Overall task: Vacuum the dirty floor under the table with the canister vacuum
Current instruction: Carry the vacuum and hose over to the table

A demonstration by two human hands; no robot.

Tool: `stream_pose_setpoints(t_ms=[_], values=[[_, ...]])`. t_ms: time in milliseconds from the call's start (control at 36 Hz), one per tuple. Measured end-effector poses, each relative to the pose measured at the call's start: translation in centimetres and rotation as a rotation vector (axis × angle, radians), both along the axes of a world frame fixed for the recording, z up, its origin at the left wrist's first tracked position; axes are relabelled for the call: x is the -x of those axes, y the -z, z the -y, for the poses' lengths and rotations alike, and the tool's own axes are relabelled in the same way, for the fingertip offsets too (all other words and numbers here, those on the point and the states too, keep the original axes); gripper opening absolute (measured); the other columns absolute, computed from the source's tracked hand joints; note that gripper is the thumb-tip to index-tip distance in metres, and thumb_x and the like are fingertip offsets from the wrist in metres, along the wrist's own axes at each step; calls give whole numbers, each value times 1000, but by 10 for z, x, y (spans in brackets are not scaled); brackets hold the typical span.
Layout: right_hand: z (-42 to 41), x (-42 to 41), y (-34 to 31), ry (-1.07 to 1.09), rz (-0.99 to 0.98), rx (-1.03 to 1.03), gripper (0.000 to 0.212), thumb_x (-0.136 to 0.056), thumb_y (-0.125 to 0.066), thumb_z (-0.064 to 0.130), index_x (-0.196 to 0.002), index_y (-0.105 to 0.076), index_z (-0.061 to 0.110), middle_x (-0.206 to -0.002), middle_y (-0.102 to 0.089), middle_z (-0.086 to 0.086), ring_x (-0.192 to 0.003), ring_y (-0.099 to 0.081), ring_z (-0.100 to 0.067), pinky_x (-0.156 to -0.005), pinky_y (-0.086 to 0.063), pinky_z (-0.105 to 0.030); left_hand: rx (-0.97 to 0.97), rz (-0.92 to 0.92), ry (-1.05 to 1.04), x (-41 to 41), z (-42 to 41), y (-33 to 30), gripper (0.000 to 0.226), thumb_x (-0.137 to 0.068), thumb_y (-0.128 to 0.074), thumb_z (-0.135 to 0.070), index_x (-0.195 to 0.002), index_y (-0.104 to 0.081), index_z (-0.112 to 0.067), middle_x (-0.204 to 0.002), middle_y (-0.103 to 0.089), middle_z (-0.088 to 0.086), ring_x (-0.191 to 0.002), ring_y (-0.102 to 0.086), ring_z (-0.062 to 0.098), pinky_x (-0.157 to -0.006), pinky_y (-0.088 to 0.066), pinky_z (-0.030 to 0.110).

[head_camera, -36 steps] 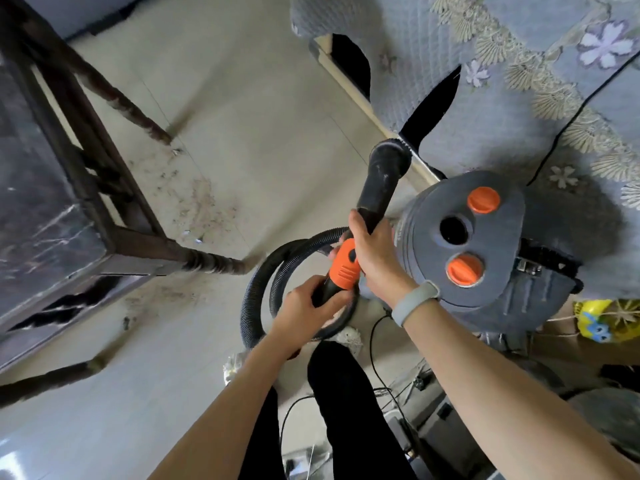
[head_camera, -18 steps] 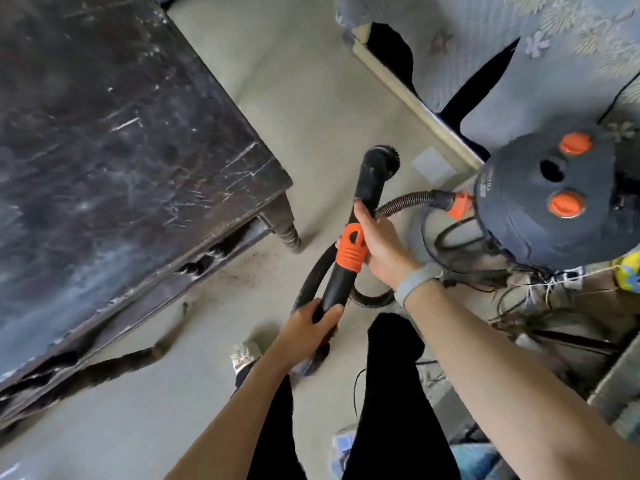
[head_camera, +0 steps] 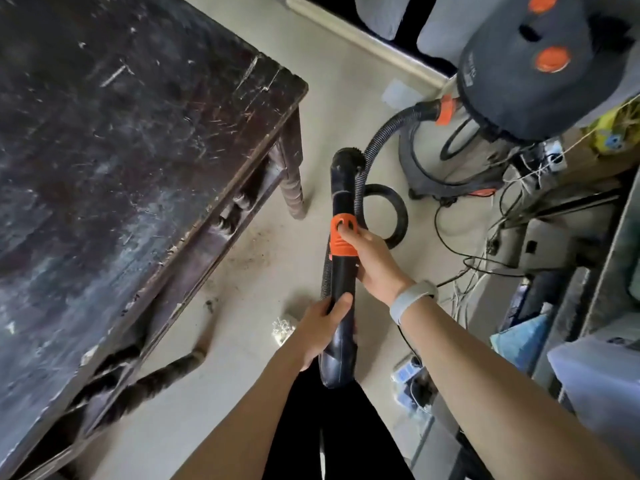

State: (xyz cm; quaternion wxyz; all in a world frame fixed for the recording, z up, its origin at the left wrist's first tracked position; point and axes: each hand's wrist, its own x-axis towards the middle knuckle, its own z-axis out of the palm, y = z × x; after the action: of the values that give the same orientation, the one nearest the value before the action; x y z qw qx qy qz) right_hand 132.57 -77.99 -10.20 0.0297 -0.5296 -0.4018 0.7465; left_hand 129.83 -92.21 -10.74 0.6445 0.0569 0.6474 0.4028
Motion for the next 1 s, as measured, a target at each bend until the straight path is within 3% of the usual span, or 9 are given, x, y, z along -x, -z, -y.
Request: stream_pose_setpoints(t_ms=[167,306,389,444,528,611,778,889,1000], values=[[40,-50,23,8,116,-37,19,-101,-42,29,-96,-58,21,-90,-65,-4,-83,-59,-17,-76,-47,-29,8,53,-101,-34,37,11,66,-88,-45,-56,-103,-59,7,-80,-68,15,-72,-66,25,-79,-54,39],[91,-102,59,-34,285,-125,15,-97,-50,23,-84,-57,20,-81,-59,2,-69,-52,-8,-57,-40,-17,39,111,-311,-48,68,29,51,-94,-41,-50,-87,-59,-2,-74,-68,14,-70,-65,28,-75,-53,39],[119,-135,96,-59,436,-142,28,-92,-50,22,-73,-52,1,-75,-49,-5,-67,-44,-18,-59,-44,-32,48,173,-412,-56,76,45,54,-87,-43,-55,-84,-57,-3,-71,-67,13,-71,-64,29,-85,-51,45],[132,-154,128,-66,537,-74,28,-93,-51,27,-87,-57,0,-85,-56,-14,-77,-54,-26,-69,-46,-36,60,233,-500,-59,78,57,50,-93,-40,-49,-84,-54,-2,-68,-66,13,-70,-64,29,-86,-51,46],[148,-174,165,-79,641,109,48,-92,-55,37,-113,-57,-7,-111,-63,-22,-96,-60,-30,-77,-45,-33,95,327,-573,-59,81,70,46,-98,-38,-45,-87,-49,-2,-63,-64,12,-64,-65,27,-75,-56,41],[155,-182,171,-34,678,172,36,-92,-57,32,-101,-57,-3,-93,-63,-16,-88,-60,-30,-74,-46,-33,110,392,-618,-54,85,77,46,-98,-39,-45,-86,-48,-1,-57,-64,11,-55,-67,25,-58,-59,33],[156,-199,155,480,312,587,21,-96,-49,21,-80,-50,7,-54,-53,-10,-45,-56,-21,-49,-49,-25,157,448,-745,-24,91,82,51,-95,-46,-50,-110,-47,-1,-67,-67,13,-64,-71,28,-64,-58,42],[148,-195,126,793,95,462,16,-93,-49,6,-77,-47,7,-51,-48,-6,-43,-53,-16,-49,-52,-23,220,456,-718,-12,85,71,47,-97,-47,-44,-120,-35,-6,-83,-63,17,-62,-70,28,-56,-59,42],[135,-198,78,1011,-19,338,13,-92,-50,4,-79,-47,7,-58,-48,-5,-40,-54,-13,-44,-50,-19,348,314,-535,-20,84,57,34,-99,-48,-34,-118,-43,-6,-98,-60,16,-76,-62,26,-65,-58,42]])
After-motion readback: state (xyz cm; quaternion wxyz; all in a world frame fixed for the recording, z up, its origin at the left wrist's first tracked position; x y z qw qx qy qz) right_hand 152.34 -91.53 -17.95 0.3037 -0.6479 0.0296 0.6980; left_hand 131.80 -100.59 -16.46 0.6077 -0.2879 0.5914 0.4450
